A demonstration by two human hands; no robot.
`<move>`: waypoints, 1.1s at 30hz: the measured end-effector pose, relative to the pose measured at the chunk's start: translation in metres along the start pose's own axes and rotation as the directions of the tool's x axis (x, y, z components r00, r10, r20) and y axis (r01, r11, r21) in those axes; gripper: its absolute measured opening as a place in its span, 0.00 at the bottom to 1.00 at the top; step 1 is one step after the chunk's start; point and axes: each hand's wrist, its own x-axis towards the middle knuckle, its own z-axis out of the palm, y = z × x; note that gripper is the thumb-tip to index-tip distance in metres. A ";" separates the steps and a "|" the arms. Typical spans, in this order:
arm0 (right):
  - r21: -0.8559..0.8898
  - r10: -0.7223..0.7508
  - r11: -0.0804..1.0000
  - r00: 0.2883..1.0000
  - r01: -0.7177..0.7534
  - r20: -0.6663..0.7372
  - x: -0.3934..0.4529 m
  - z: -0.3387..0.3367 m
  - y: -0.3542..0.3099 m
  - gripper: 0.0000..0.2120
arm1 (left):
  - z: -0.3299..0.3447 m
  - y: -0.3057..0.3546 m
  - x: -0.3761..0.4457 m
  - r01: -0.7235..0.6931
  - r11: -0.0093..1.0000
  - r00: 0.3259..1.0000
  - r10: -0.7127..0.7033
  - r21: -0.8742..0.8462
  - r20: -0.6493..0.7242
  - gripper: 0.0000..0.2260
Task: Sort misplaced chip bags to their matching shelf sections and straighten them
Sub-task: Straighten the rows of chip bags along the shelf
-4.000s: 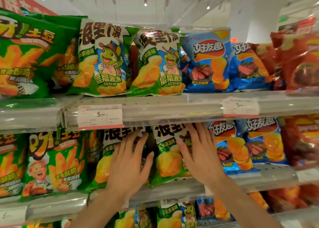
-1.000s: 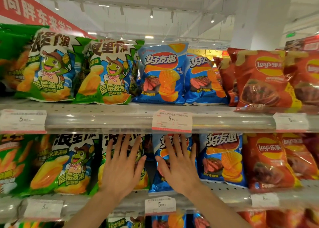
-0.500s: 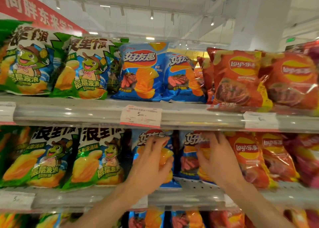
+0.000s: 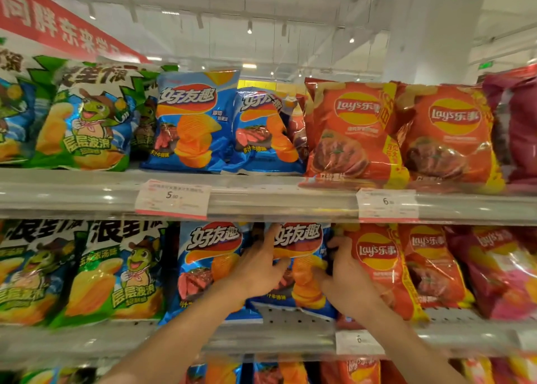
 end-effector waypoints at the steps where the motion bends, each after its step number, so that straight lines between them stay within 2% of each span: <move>1: 0.055 0.015 0.998 1.000 -0.016 0.008 0.002 0.000 0.002 0.23 | -0.002 0.000 -0.001 -0.017 0.998 1.000 0.017 -0.052 0.003 0.36; 4: 0.163 0.013 0.987 1.000 -0.015 0.013 0.007 -0.005 0.009 0.18 | -0.008 -0.005 -0.005 -0.076 0.984 0.997 0.073 -0.164 -0.025 0.36; 7: 0.193 -0.055 0.980 0.998 0.056 -0.012 0.007 -0.008 0.015 0.16 | -0.010 -0.011 -0.005 -0.091 0.968 0.996 0.087 -0.234 -0.026 0.40; 11: 0.268 -0.149 0.955 0.986 0.124 0.076 0.009 -0.011 0.015 0.26 | -0.013 -0.016 -0.004 -0.079 0.952 0.994 0.098 -0.296 0.049 0.47; 14: 0.287 -0.170 0.951 0.972 0.119 0.160 0.016 -0.011 0.016 0.34 | -0.012 -0.018 -0.006 -0.055 0.931 0.991 0.095 -0.360 0.095 0.47; 17: 0.317 -0.160 0.945 0.956 0.076 0.248 0.023 -0.013 0.015 0.42 | -0.009 -0.019 -0.007 -0.063 0.914 0.993 0.097 -0.400 0.066 0.45; 23: 0.240 -0.144 0.970 0.912 0.052 0.385 0.030 -0.025 0.007 0.53 | -0.011 -0.023 -0.007 -0.018 0.888 0.995 0.060 -0.459 0.075 0.49; 28: 0.169 -0.139 0.982 0.920 0.082 0.366 0.029 -0.026 0.007 0.56 | -0.010 -0.024 -0.009 -0.023 0.896 0.993 0.072 -0.443 0.096 0.54; 33: 0.019 -0.160 0.986 0.919 0.164 0.361 0.031 -0.027 -0.001 0.60 | -0.013 -0.017 -0.007 -0.096 0.925 0.995 0.097 -0.367 -0.016 0.51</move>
